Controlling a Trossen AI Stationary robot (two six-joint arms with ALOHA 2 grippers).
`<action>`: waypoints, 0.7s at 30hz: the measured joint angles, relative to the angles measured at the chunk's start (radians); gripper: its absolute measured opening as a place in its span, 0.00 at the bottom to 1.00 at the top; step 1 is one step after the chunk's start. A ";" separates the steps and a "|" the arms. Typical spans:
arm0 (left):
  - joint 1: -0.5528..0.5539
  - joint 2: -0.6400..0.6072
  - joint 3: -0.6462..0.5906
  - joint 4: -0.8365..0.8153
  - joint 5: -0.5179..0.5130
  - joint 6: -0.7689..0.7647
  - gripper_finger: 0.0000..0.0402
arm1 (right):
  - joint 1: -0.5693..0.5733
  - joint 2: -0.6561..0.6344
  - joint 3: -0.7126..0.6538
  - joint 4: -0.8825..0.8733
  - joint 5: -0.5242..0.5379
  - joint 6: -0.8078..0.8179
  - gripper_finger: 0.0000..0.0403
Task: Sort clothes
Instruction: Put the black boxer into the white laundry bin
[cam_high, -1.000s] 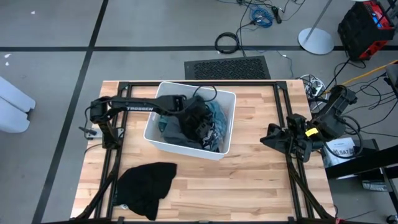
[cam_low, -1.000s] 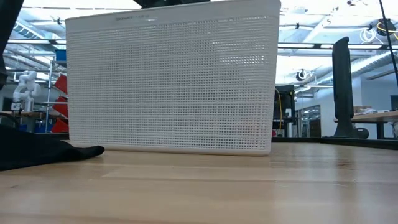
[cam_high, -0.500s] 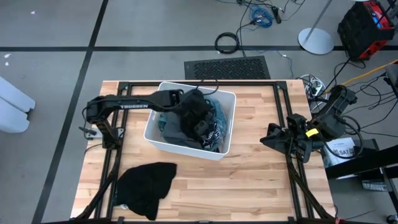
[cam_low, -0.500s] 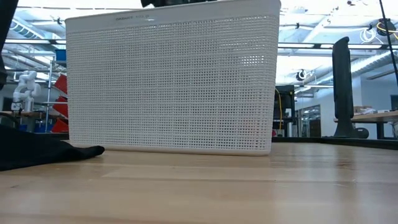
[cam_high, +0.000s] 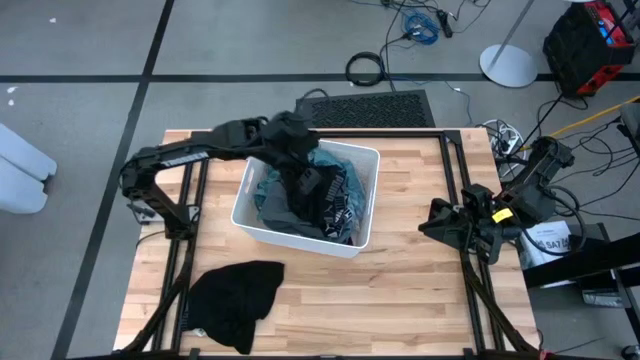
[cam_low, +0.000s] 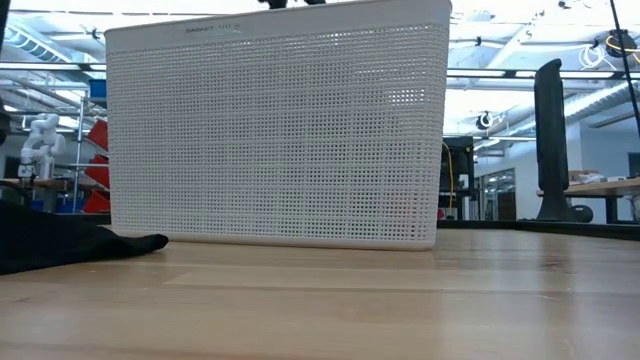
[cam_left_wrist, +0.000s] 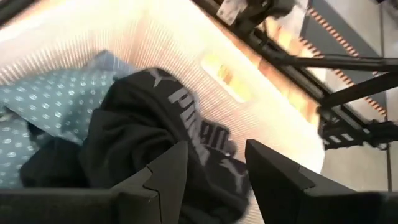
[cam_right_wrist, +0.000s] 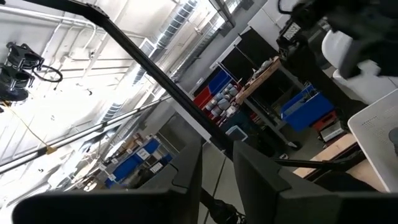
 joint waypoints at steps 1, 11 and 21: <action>0.000 -0.012 0.013 -0.013 0.000 0.000 0.43 | 0.000 0.000 0.000 0.000 0.000 -0.001 0.20; -0.101 -0.146 0.075 -0.061 0.165 -0.031 0.43 | -0.001 0.011 0.000 0.000 0.036 -0.062 0.20; -0.442 -0.134 0.075 -0.079 0.167 -0.158 0.43 | -0.012 0.119 0.000 -0.008 0.138 -0.061 0.20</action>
